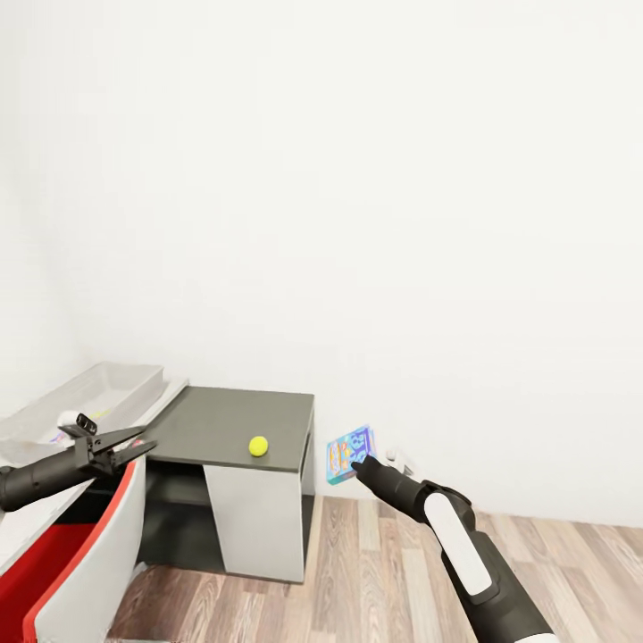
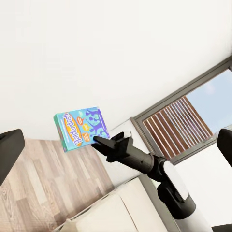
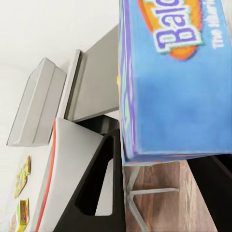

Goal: Put all the toys in the child's room - the three board games (two on the bed and one on the table), the two jigsaw puzzles on the table, and the tennis ball on the table - inside the toy box on the table in the child's room.

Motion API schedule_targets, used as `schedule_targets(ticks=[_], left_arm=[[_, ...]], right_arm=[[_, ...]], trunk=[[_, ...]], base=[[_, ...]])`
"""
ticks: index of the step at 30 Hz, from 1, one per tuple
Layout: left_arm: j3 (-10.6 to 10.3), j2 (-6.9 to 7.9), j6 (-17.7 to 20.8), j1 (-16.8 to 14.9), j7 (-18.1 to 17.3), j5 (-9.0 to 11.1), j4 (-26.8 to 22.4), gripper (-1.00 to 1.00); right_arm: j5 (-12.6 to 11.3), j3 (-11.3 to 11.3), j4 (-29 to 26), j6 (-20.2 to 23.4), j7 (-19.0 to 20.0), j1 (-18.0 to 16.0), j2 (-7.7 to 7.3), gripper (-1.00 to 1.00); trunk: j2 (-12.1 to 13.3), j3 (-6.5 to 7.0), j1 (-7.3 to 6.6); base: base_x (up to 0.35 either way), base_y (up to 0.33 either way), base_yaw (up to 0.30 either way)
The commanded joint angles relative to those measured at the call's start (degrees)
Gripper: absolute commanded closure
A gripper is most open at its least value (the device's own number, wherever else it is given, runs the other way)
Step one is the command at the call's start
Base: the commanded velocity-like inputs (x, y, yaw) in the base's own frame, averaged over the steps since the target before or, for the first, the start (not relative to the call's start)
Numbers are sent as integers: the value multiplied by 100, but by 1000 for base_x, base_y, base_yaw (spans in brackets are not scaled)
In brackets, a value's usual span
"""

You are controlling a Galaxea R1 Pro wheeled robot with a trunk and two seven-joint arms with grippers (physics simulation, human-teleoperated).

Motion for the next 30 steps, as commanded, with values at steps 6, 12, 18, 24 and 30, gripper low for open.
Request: schedule_targets(ticks=[6, 12, 18, 24, 30], left_arm=[[-1, 1, 61, -5, -22, -2, 0, -100], [-1, 1, 61, -5, -22, -2, 0, -100], [-1, 1, 61, -5, -14, -2, 0, -100], [-1, 1, 59, -5, -13, -4, 4, -100], [-1, 1, 59, -5, -13, -10, 9, -100]], right_arm=[[-42, -3, -6, 18, -16, -7, 1, 100], [-37, 1, -13, 19, -20, -5, 1, 100], [-32, 14, -22, 13, -27, -8, 5, 100], [-16, 22, -19, 47, -26, -12, 3, 100], [-17, 13, -26, 22, -33, -12, 1, 100]], trunk=[[-12, -12, 4], [-12, -12, 4], [-12, -12, 4], [-12, -12, 4], [-12, -12, 4]], base=[[169, 0, 290], [247, 14, 291], [300, 81, 291], [288, 100, 282], [176, 125, 67]])
